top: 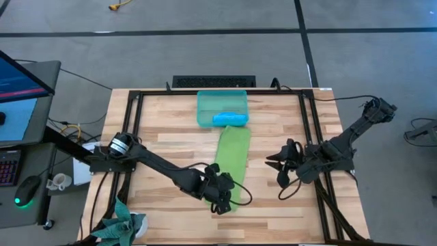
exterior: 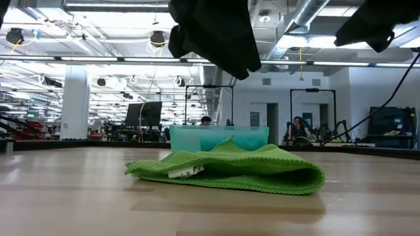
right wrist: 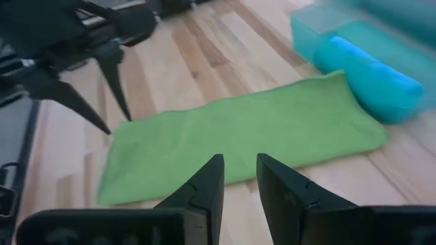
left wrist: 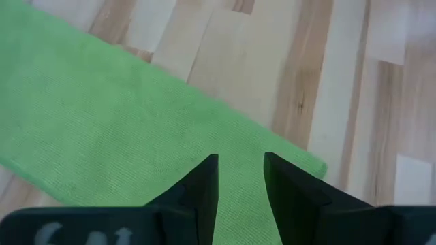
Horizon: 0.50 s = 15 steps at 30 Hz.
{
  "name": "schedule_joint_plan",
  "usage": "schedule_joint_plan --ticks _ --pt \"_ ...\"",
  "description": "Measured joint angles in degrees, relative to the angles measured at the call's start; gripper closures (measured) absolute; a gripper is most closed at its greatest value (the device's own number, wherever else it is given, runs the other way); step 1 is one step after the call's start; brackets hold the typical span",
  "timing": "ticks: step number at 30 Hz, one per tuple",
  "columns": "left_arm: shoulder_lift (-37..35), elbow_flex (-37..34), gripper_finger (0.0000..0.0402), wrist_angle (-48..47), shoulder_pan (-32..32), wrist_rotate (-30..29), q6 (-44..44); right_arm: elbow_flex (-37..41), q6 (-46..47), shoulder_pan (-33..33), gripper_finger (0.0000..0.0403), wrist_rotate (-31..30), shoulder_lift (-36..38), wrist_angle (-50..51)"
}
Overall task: Roll microfiber towels into tight, uniform cylinder then place into a basket
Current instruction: Fold the green microfiber cloth
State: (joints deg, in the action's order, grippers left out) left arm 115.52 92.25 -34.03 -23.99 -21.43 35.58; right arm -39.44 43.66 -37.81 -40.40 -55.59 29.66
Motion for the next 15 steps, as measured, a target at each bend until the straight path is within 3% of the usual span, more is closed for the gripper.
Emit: schedule_joint_plan --ticks 5,9,15 --pt "0.0 0.0 0.0292 -0.2 0.4 0.0 -0.5 0.0 -2.1 -1.5 0.0291 -0.1 -3.5 -5.4" --pt "-0.3 0.0 0.0292 -1.7 0.5 -0.4 -0.5 0.0 -2.8 -4.0 0.0291 0.0 -11.8 -9.7" --pt "-0.4 0.0 0.0292 -4.7 0.4 -1.6 0.5 0.0 -16.8 -2.4 0.0291 0.1 -22.2 -26.1"
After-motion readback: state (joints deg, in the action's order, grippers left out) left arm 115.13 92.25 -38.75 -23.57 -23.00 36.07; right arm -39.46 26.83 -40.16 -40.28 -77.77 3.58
